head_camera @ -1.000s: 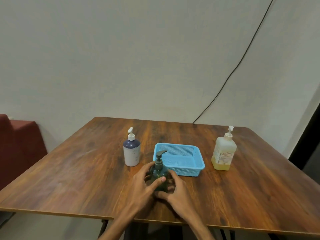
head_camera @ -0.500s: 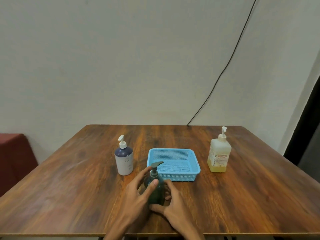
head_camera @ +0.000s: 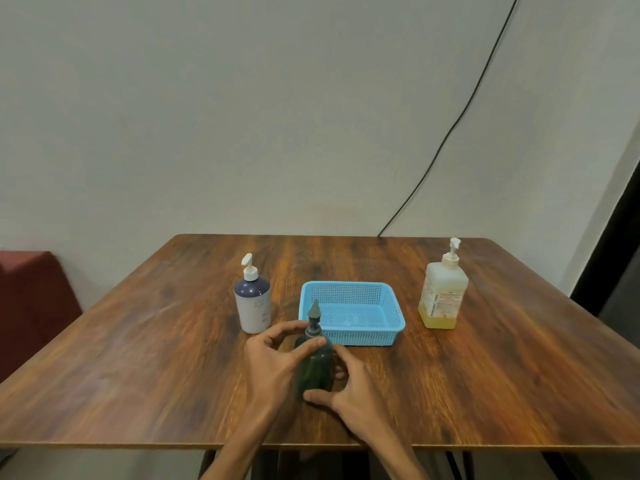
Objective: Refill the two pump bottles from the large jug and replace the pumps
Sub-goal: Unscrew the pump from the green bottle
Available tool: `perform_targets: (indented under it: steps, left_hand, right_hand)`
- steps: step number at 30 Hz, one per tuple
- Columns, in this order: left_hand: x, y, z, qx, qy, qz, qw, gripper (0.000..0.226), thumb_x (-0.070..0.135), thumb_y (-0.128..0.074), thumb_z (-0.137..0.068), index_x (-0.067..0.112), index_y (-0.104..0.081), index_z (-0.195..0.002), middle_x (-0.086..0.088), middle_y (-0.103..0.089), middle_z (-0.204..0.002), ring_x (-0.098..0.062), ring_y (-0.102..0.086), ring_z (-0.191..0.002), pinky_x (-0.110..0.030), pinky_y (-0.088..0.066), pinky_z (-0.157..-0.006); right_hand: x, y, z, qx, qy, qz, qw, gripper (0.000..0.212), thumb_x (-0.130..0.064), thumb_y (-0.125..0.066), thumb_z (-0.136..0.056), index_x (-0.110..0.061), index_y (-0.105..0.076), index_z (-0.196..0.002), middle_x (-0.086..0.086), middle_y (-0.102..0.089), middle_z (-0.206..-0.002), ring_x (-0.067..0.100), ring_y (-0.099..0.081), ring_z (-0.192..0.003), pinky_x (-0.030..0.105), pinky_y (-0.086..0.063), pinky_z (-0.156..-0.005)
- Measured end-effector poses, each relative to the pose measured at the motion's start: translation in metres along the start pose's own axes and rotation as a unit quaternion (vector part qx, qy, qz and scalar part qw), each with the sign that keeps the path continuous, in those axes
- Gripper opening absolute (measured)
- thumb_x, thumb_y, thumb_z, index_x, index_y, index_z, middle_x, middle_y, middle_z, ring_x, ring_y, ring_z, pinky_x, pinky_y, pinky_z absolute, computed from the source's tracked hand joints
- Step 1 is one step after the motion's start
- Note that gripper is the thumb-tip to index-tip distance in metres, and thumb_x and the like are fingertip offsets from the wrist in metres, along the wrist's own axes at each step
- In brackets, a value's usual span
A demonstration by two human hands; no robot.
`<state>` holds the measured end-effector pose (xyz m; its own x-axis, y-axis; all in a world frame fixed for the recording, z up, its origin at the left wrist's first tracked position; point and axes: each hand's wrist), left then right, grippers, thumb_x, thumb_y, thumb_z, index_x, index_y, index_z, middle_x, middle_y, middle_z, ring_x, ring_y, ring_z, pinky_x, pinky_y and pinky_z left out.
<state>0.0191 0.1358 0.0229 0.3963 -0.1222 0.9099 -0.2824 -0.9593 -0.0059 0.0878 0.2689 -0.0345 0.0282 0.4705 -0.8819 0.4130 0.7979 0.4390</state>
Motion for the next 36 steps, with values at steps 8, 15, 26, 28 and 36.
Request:
perform_targets:
  steps: [8,15,26,28,36]
  left_hand:
    - [0.007,0.003,0.002,-0.183,0.064,0.022,0.981,0.041,0.024,-0.062,-0.091,0.026,-0.055,-0.132,0.028,-0.064,-0.123,0.009,-0.058,-0.117,-0.014,-0.052,-0.089]
    - [-0.002,0.006,-0.005,-0.082,0.017,0.020,0.996,0.034,0.007,-0.075,-0.080,0.009,-0.069,-0.114,0.003,-0.074,-0.111,-0.009,-0.068,-0.108,-0.023,-0.056,-0.092]
    - [-0.004,0.007,0.000,-0.106,-0.001,0.009,0.994,0.032,0.008,-0.064,-0.090,0.012,-0.064,-0.122,0.009,-0.071,-0.118,-0.006,-0.064,-0.115,-0.029,-0.053,-0.099]
    - [-0.006,0.006,-0.005,-0.088,-0.006,-0.003,0.996,0.034,0.014,-0.074,-0.085,0.014,-0.066,-0.117,0.009,-0.071,-0.115,-0.008,-0.064,-0.113,-0.030,-0.053,-0.100]
    - [0.000,0.008,-0.003,-0.154,0.000,-0.001,0.988,0.032,0.012,-0.056,-0.096,0.014,-0.063,-0.127,0.013,-0.069,-0.123,-0.005,-0.062,-0.119,-0.025,-0.054,-0.096]
  right_hand:
    - [-0.003,-0.002,0.002,0.016,0.027,-0.024,0.999,0.080,-0.034,-0.092,-0.066,-0.066,-0.045,-0.123,-0.029,-0.061,-0.122,-0.005,-0.056,-0.116,0.020,-0.053,-0.095]
    - [-0.003,-0.001,0.004,0.033,0.037,-0.017,0.999,0.077,-0.035,-0.092,-0.066,-0.064,-0.046,-0.120,-0.037,-0.058,-0.119,-0.009,-0.056,-0.115,0.014,-0.052,-0.091]
    - [0.000,-0.001,0.003,0.033,0.049,-0.006,0.998,0.077,-0.036,-0.092,-0.067,-0.050,-0.050,-0.130,-0.025,-0.061,-0.125,-0.007,-0.056,-0.117,0.016,-0.052,-0.094]
    - [-0.002,-0.001,0.004,0.034,0.050,-0.009,0.998,0.076,-0.033,-0.092,-0.068,-0.055,-0.048,-0.126,-0.030,-0.058,-0.125,-0.010,-0.054,-0.118,0.010,-0.048,-0.091]
    - [-0.003,-0.001,0.003,0.041,0.060,-0.004,0.997,0.077,-0.033,-0.092,-0.066,-0.053,-0.049,-0.127,-0.024,-0.064,-0.122,-0.005,-0.060,-0.112,0.020,-0.054,-0.092]
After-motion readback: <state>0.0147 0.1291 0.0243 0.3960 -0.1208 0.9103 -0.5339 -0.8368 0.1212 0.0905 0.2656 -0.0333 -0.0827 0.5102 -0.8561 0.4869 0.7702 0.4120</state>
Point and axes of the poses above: each hand's wrist, its own z-axis away from the middle knuckle, its own y-axis out of the back of the hand, x = y × z
